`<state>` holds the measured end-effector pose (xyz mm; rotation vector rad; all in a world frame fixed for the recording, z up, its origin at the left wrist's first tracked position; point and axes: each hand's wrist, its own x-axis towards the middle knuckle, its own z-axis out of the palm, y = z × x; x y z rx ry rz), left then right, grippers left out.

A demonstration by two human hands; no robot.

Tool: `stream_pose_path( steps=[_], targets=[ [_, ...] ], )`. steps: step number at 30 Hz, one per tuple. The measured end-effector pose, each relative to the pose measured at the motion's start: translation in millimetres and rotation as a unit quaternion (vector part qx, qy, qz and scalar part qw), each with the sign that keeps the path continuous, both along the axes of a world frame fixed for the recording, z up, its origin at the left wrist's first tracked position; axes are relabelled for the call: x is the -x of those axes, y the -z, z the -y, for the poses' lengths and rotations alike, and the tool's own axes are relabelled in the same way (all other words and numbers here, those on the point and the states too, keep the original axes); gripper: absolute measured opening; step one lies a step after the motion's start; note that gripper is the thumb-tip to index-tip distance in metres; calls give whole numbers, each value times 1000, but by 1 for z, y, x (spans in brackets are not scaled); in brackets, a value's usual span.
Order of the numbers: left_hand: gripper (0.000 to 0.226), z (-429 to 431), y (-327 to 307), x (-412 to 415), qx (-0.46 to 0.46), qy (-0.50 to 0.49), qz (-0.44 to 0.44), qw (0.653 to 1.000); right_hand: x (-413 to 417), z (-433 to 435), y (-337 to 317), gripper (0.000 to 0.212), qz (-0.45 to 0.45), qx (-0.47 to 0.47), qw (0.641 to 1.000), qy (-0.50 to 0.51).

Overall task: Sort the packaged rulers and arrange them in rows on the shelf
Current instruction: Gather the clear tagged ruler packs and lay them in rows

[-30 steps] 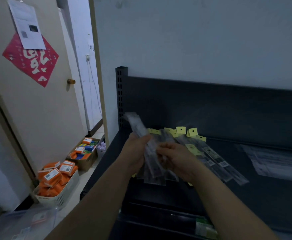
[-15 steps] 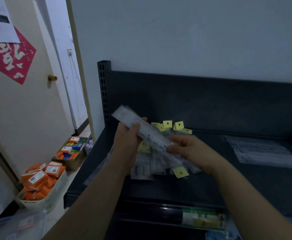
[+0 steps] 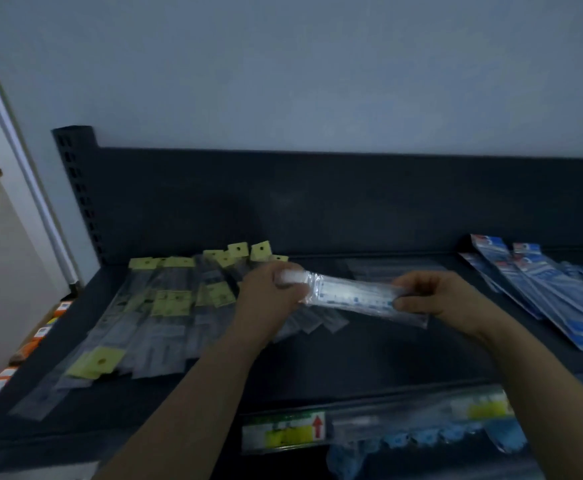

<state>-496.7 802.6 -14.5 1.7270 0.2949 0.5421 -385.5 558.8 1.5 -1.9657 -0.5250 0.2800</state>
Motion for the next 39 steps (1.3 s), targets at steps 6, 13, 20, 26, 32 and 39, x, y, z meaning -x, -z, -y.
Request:
stream_pose_path(
  steps=[6,13,20,26,32,39],
  targets=[
    [14,82,3,-51,-17,45,-64,997,-52,73,1,29,12,-11,999,51],
    [24,130,20,-87,-184,30,-106,977,-89,112,11,26,68,27,997,1],
    [24,140,29,-89,-232,7,-134,963,-99,120,41,17,98,80,991,-48],
    [29,140,26,-100,-338,-77,-180,920,-109,104,38,38,194,157,965,-84],
    [49,154,34,-102,-538,41,-300,787,-108,100,50,47,235,251,928,-143],
    [61,155,32,-86,-518,119,-373,761,-98,118,50,57,221,373,873,-223]
  ],
)
